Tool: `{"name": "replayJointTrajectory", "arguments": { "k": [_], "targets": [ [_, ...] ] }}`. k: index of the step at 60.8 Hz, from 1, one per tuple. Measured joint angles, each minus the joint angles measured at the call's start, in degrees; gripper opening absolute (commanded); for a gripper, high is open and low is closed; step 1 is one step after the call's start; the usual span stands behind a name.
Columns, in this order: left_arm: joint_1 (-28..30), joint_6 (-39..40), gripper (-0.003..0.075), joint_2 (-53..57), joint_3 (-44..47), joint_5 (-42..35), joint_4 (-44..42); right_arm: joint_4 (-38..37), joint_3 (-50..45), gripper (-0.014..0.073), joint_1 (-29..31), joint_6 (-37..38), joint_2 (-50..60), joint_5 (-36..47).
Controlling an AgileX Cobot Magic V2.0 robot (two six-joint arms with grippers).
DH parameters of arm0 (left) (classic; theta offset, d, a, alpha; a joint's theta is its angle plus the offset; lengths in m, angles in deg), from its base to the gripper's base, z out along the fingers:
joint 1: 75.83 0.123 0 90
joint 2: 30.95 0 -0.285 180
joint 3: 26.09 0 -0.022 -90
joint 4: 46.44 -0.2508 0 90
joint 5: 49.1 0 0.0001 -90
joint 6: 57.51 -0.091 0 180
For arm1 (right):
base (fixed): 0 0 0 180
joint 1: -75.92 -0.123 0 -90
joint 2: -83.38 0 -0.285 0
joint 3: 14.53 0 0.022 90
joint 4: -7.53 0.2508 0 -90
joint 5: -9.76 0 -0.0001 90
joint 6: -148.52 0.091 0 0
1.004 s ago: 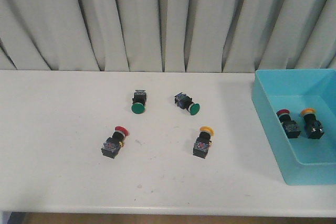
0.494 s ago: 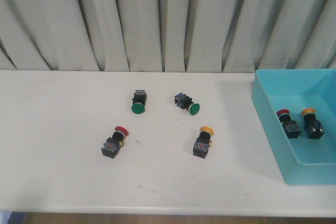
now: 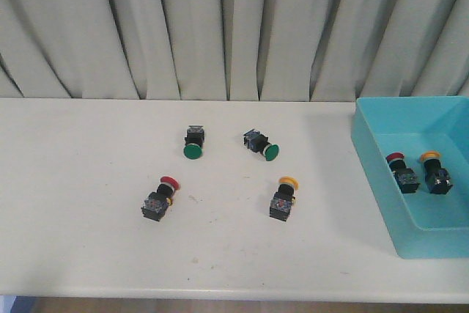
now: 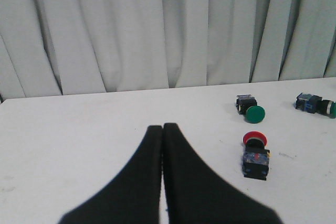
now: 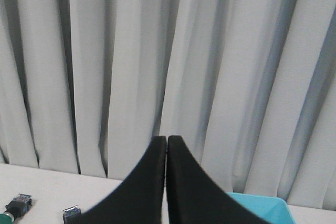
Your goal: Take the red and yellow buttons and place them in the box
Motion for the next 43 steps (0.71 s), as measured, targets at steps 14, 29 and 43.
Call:
{"name": "replayJointTrajectory", "arguments": {
  "k": [14,29,43],
  "targets": [
    [0.0,0.0,-0.0006,0.0,0.0,0.0,0.0,-1.02,-16.74,-0.0008,0.0,0.98,12.63,2.51],
    [0.0,0.0,-0.0006,0.0,0.0,0.0,0.0,-0.76,-30.63,-0.0008,0.0,1.67,24.7,1.57],
    [0.0,0.0,-0.0006,0.0,0.0,0.0,0.0,0.08,-37.17,-0.0008,0.0,2.0,31.87,1.57]
  ]
}}
